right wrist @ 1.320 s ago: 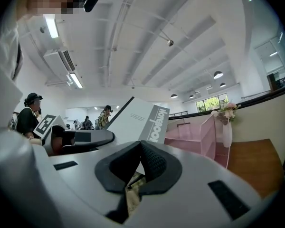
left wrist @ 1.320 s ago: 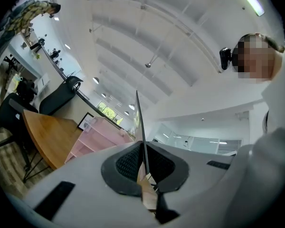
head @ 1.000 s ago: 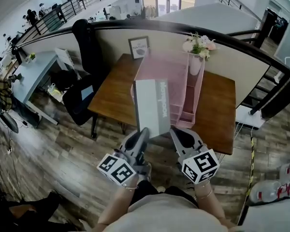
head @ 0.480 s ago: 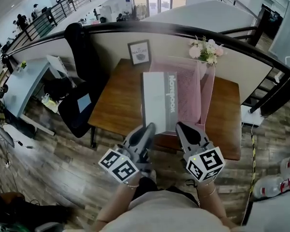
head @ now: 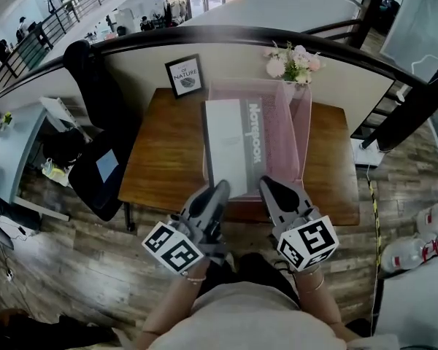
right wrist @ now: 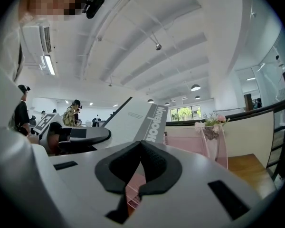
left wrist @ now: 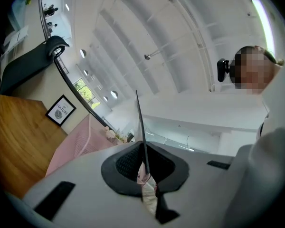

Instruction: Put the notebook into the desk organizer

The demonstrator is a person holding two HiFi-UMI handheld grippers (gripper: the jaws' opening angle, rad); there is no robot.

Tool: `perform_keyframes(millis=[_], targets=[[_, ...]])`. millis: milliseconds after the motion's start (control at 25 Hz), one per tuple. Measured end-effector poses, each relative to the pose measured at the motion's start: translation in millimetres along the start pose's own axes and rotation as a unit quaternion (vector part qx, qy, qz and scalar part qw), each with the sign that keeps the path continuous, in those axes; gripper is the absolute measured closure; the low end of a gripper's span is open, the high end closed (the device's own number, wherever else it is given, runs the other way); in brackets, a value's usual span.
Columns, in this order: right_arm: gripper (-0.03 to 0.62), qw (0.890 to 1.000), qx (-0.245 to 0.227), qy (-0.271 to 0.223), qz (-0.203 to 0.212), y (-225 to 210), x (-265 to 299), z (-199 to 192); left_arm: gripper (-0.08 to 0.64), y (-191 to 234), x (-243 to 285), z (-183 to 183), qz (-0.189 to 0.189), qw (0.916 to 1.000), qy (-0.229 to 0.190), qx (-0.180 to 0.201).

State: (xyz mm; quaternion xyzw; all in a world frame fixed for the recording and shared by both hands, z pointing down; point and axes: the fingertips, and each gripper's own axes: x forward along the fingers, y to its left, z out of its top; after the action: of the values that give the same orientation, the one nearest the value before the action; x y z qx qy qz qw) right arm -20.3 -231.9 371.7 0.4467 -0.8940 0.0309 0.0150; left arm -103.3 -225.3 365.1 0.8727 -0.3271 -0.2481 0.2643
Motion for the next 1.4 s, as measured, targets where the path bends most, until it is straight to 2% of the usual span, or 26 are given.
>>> perform_keyframes(millis=[480,720,1160,1400], targets=[[0.580,1.000,0.001,0.005,0.017,-9.5,-2.6,4.7,0.538,-0.5,19.8,-20.1,-0.003,0.9988,0.012,-0.047],[0.580,1.000,0.003,0.005,0.023,-15.1,-3.2,5.4,0.538,5.0,22.1,-24.1,0.012,0.9975,0.005,-0.070],[0.580,0.999,0.011,0.010,0.034,-16.1,-6.4,-3.6,0.537,5.2,34.4,-47.8,0.004,0.9930,0.040,-0.111],[0.580,0.999,0.015,0.012,0.039,-17.2,-5.4,-7.0,0.534,14.7,37.0,-56.2,0.029,0.9881,0.046,-0.144]])
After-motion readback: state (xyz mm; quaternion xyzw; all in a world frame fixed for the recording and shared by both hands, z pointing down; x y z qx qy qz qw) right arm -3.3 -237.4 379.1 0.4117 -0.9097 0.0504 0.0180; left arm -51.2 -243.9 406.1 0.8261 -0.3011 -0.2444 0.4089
